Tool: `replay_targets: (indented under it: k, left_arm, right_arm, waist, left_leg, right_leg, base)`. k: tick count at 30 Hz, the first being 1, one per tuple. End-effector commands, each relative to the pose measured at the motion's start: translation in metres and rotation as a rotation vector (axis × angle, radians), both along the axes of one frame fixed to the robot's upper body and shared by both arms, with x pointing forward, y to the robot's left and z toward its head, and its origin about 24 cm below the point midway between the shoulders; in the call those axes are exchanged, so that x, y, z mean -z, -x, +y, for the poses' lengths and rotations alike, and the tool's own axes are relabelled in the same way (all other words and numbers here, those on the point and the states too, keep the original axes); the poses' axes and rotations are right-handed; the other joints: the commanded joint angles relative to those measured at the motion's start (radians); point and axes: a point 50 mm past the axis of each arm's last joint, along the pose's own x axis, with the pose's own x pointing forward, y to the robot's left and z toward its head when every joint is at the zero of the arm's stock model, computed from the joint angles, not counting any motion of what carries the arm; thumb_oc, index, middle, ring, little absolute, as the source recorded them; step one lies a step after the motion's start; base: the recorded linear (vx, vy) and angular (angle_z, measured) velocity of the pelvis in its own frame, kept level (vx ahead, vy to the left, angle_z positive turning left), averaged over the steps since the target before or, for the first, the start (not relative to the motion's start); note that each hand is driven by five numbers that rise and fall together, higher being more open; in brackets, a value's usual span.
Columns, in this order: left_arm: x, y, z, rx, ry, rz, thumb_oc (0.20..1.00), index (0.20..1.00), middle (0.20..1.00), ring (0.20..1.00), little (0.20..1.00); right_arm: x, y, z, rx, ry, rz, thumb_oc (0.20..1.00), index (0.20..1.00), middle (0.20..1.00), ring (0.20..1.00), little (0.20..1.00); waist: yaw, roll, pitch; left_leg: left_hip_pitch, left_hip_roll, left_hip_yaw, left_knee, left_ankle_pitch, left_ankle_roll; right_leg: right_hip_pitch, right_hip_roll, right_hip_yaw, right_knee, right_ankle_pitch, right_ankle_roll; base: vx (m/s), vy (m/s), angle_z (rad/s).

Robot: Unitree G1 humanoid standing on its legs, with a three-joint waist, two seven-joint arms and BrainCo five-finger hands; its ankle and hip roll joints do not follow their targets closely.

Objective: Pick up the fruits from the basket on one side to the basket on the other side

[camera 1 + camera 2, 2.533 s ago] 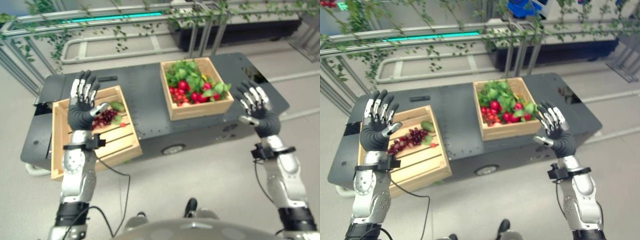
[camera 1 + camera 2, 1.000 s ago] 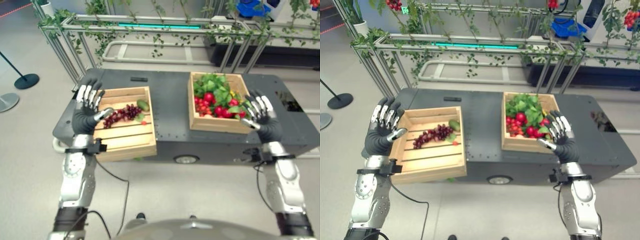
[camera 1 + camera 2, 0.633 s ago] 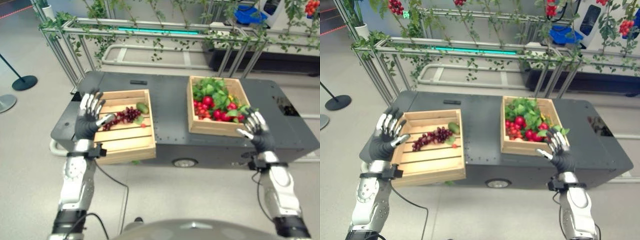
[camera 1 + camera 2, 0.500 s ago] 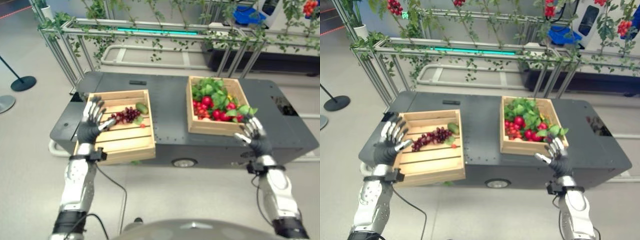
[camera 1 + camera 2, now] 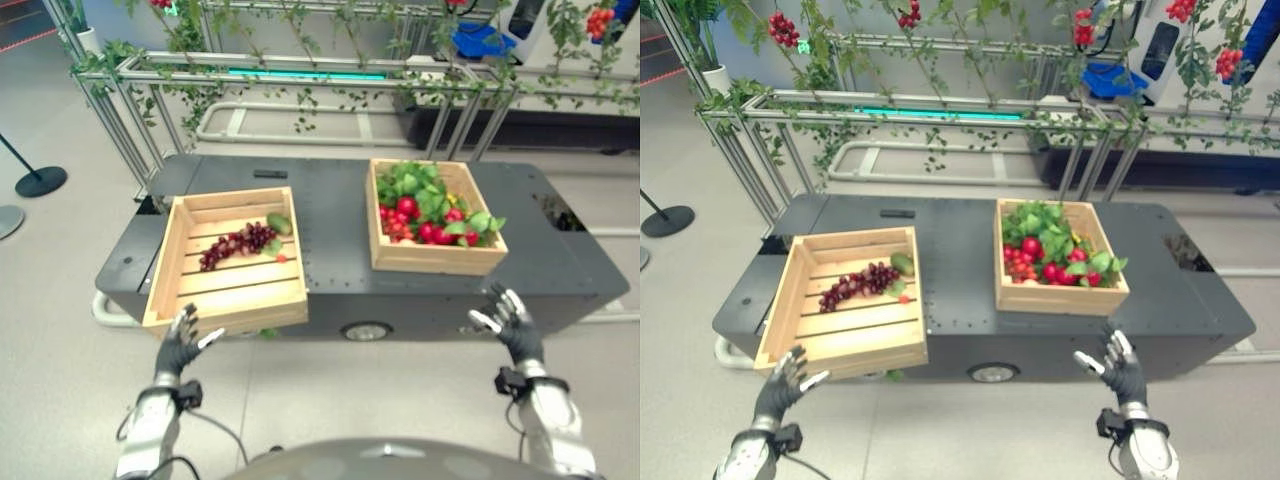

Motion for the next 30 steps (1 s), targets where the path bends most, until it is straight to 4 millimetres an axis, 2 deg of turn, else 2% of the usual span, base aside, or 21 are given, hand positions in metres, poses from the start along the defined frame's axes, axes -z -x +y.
replay_targets:
  k: [1,2,3,5,12,14,16,18,21,25,30]
  left_arm:
    - [-0.005,-0.018,-0.001,0.03,-0.049,-0.048,1.0,1.0,1.0,1.0,1.0]
    - [-0.005,-0.018,-0.001,0.03,-0.049,-0.049,1.0,1.0,1.0,1.0,1.0]
    - [0.004,-0.012,-0.001,0.028,-0.069,0.008,1.0,1.0,1.0,1.0,1.0]
    - [0.015,-0.003,-0.002,0.022,-0.074,0.08,1.0,1.0,1.0,1.0,1.0]
    - [0.053,0.035,-0.012,-0.014,-0.053,0.368,1.0,1.0,1.0,1.0,1.0]
    - [0.061,0.047,-0.016,-0.039,-0.02,0.445,1.0,1.0,1.0,1.0,1.0]
    - [0.063,0.048,-0.019,-0.036,-0.008,0.458,1.0,1.0,1.0,1.0,1.0]
    - [0.072,0.057,-0.029,-0.028,0.021,0.542,1.0,1.0,1.0,1.0,1.0]
    - [0.077,0.062,-0.039,-0.029,0.076,0.586,1.0,1.0,1.0,1.0,1.0]
    - [0.081,0.068,-0.047,0.029,0.099,0.635,1.0,1.0,1.0,1.0,1.0]
    - [0.081,0.066,-0.048,0.036,0.1,0.632,1.0,1.0,1.0,1.0,1.0]
  right_arm:
    - [-0.011,-0.008,-0.013,0.009,0.067,-0.062,1.0,1.0,1.0,1.0,1.0]
    - [-0.011,-0.008,-0.013,0.009,0.067,-0.062,1.0,1.0,1.0,1.0,1.0]
    - [0.007,0.001,-0.013,0.007,0.074,0.039,1.0,1.0,1.0,1.0,1.0]
    - [0.027,0.012,-0.01,-0.01,0.084,0.157,1.0,1.0,1.0,1.0,1.0]
    - [0.082,0.05,-0.003,-0.063,0.145,0.548,1.0,1.0,1.0,1.0,1.0]
    - [0.097,0.068,-0.003,-0.042,0.135,0.679,1.0,1.0,1.0,1.0,1.0]
    - [0.101,0.071,-0.001,-0.042,0.131,0.714,1.0,1.0,1.0,1.0,1.0]
    - [0.113,0.094,0.003,-0.047,0.115,0.867,1.0,1.0,1.0,1.0,1.0]
    - [0.119,0.103,0.009,-0.065,0.085,0.932,1.0,1.0,1.0,1.0,1.0]
    - [0.12,0.104,0.008,-0.056,0.078,0.955,1.0,1.0,1.0,1.0,1.0]
    - [0.119,0.1,0.009,-0.062,0.077,0.947,1.0,1.0,1.0,1.0,1.0]
  waist:
    - [0.006,0.013,0.038]
    - [0.006,0.013,0.038]
    - [0.006,0.01,0.04]
    - [0.009,0.009,0.042]
    - [0.012,0.008,0.046]
    - [0.013,0.008,0.046]
    - [0.015,0.008,0.044]
    - [0.016,0.009,0.036]
    - [0.016,0.012,0.029]
    - [0.014,0.015,0.023]
    - [0.015,0.017,0.019]
  left_leg:
    - [0.0,-0.078,0.046,0.013,-0.071,0.066]
    - [-0.002,-0.078,0.046,0.013,-0.07,0.066]
    - [-0.004,-0.079,0.046,0.013,-0.07,0.066]
    - [-0.006,-0.078,0.046,0.013,-0.068,0.065]
    - [-0.006,-0.078,0.043,0.012,-0.069,0.064]
    - [-0.003,-0.078,0.043,0.012,-0.071,0.066]
    - [-0.002,-0.078,0.042,0.012,-0.072,0.067]
    - [0.005,-0.078,0.039,0.009,-0.074,0.067]
    - [0.011,-0.08,0.035,0.008,-0.076,0.067]
    - [0.019,-0.08,0.037,0.006,-0.078,0.067]
    - [0.022,-0.079,0.037,0.006,-0.077,0.067]
  right_leg:
    - [-0.028,0.042,-0.013,0.123,-0.104,0.018]
    - [-0.029,0.042,-0.013,0.123,-0.104,0.018]
    - [-0.031,0.043,-0.012,0.122,-0.103,0.018]
    - [-0.032,0.045,-0.014,0.122,-0.102,0.018]
    - [-0.028,0.047,-0.01,0.117,-0.101,0.015]
    - [-0.023,0.047,-0.009,0.115,-0.102,0.014]
    - [-0.021,0.048,-0.009,0.115,-0.103,0.013]
    - [-0.011,0.05,-0.013,0.106,-0.103,0.011]
    - [-0.001,0.05,-0.015,0.099,-0.105,0.01]
    - [0.008,0.051,-0.015,0.095,-0.107,0.008]
    - [0.014,0.051,-0.015,0.089,-0.107,0.007]
  base:
    - [0.0,0.0,0.0]
    - [0.0,0.0,0.0]
    - [0.0,0.0,0.0]
    - [0.0,0.0,0.0]
    - [0.0,0.0,0.0]
    - [0.0,0.0,0.0]
    - [0.0,0.0,0.0]
    - [0.02,-0.001,0.01]
    - [0.01,0.0,0.01]
    - [0.0,0.0,0.0]
    - [0.0,0.0,0.0]
